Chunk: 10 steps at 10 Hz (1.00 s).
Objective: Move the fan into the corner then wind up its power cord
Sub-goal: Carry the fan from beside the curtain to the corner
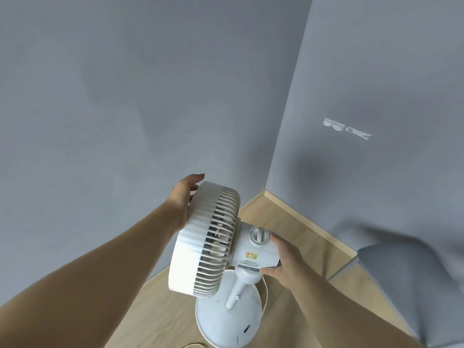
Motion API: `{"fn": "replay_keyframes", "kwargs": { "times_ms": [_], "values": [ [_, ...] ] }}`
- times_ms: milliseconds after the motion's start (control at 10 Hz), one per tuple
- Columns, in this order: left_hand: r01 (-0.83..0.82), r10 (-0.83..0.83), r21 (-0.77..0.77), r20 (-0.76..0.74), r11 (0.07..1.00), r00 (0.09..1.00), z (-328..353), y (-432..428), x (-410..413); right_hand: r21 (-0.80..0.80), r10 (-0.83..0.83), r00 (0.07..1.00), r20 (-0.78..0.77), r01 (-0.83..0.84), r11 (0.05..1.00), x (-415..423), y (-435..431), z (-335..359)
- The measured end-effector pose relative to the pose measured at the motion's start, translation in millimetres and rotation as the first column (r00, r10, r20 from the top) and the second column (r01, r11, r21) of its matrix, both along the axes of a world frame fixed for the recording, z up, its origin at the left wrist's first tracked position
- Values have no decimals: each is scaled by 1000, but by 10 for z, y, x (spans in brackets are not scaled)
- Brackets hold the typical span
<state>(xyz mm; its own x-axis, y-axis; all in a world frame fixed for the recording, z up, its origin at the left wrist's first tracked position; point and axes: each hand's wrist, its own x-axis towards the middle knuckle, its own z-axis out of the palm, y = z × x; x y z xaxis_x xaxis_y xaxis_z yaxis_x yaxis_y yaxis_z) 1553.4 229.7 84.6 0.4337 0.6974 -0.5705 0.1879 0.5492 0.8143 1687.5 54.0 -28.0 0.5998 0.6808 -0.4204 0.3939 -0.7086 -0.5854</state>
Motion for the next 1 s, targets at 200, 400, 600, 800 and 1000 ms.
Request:
{"fn": "replay_keyframes", "kwargs": {
  "times_ms": [200, 400, 600, 800, 1000],
  "values": [
    [-16, 16, -3, 15, 1000, 1000, -125, 74, 971, 22, -107, 987, -122, 110, 994, 995, 191, -56],
    [-91, 92, -59, 15, 994, 996, -304, 85, 2051, 75, -276, 914, -297, 311, 948, 2287, 361, -287],
    [-200, 202, -104, 8, 974, 979, -369, 138, 2900, 57, -374, 647, -665, 543, 838, 3249, 595, -236],
    [-243, 246, -125, 8, 962, 969, -477, 402, 3640, 42, -379, 630, -678, 547, 836, 4052, 916, -316],
    [-237, 235, -143, -28, 961, 972, -546, 903, 4292, 4, -391, 579, -715, 563, 827, 4711, 1434, -375]
  ]
}}
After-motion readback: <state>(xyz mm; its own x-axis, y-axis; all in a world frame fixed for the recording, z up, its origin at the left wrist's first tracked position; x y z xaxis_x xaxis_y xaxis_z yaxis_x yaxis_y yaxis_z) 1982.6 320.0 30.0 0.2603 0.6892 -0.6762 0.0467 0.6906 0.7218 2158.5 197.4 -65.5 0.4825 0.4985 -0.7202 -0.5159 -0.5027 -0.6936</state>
